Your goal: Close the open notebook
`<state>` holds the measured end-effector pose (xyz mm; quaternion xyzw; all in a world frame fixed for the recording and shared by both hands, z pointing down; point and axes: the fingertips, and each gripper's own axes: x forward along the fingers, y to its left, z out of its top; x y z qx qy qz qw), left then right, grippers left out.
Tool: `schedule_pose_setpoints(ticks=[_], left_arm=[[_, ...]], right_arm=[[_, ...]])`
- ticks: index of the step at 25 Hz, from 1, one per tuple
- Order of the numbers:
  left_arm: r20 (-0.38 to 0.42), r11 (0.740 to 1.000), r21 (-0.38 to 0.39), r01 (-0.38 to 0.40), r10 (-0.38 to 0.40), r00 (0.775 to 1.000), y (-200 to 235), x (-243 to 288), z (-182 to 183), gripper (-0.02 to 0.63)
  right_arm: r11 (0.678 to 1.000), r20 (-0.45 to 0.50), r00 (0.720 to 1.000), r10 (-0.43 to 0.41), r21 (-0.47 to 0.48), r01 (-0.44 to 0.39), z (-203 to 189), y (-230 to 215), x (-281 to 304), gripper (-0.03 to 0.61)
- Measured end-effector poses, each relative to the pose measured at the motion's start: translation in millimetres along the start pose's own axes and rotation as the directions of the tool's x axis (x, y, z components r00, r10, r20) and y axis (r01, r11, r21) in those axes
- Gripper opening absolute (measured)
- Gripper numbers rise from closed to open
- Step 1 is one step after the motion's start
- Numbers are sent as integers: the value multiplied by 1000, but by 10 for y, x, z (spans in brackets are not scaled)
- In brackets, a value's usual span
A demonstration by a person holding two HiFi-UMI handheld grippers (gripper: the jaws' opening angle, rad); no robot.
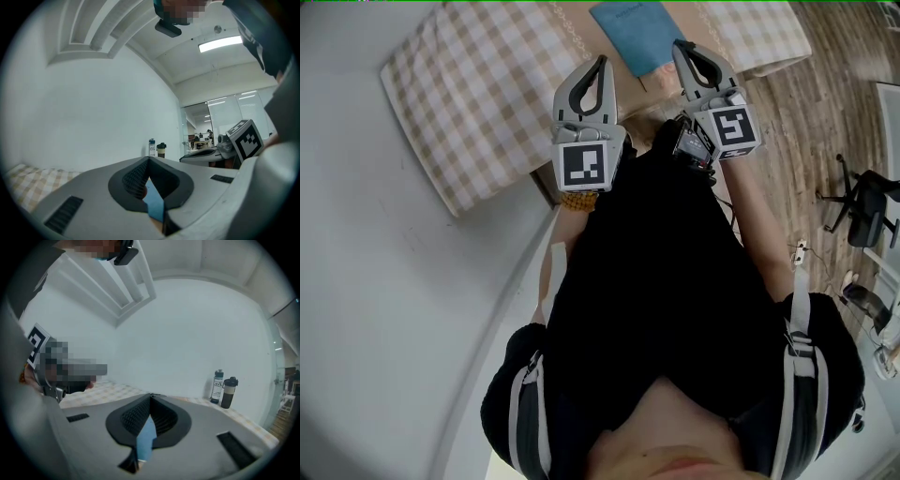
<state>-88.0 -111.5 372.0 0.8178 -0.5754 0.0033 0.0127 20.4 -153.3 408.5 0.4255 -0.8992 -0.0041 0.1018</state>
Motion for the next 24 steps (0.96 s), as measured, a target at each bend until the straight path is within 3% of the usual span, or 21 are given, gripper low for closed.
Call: schedule_pose_setpoints(ticks=[11,17,24], left_arm=[[-52,1000,-2,0,0,999,-10,76,-186,5],[-56,1000,-6,13,-14,998,-206,169,-163,5],[-79,999,1,37,-36,996,31,799,-198,5]], right_arm=[[999,-31,999,-27,43,29,-124,-152,37,5],[999,-61,998,2,44,1,-175,-403,44,5],[999,-121,992,39,28,-36,-249,-1098,823,5]])
